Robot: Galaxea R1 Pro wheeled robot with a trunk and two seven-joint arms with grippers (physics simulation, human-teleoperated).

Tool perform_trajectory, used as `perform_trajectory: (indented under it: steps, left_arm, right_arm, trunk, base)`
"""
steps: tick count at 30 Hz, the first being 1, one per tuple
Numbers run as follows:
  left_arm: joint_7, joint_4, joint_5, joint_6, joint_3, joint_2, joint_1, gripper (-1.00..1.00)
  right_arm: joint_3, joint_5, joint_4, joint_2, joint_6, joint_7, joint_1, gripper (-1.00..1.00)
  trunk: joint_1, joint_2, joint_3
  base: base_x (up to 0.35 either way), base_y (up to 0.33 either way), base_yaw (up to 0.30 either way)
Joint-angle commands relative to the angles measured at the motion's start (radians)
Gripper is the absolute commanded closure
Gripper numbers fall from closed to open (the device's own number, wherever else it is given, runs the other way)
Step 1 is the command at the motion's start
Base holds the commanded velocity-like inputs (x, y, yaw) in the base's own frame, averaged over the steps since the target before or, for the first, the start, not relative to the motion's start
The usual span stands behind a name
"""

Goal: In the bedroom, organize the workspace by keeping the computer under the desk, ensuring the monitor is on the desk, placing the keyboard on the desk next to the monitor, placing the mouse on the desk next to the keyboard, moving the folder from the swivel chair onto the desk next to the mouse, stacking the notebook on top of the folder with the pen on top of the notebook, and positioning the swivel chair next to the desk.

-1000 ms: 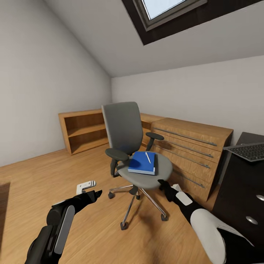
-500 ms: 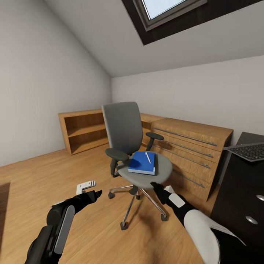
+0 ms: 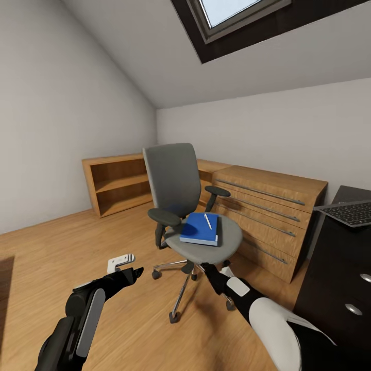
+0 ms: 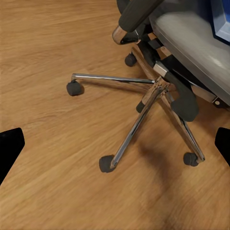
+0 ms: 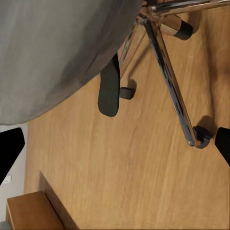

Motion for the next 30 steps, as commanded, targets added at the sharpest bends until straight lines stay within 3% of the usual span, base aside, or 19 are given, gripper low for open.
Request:
perform_trajectory:
  steps: [1,30]
  left_arm:
    - [0.003,-0.001,0.008,0.005,0.002,-0.001,-0.001,-1.0]
    - [0.003,-0.001,0.008,0.006,0.002,-0.001,-0.001,-1.0]
  right_arm:
    - [-0.006,0.01,0.003,0.003,0.004,0.002,0.0,-1.0]
    - [-0.003,0.026,0.009,0.007,0.005,-0.005,0.0,-1.0]
  trunk:
    - [0.0,0.0,-0.001]
    - [0.0,0.0,-0.001]
  base:
    - [0.0,0.0,0.0]
    - [0.0,0.0,0.0]
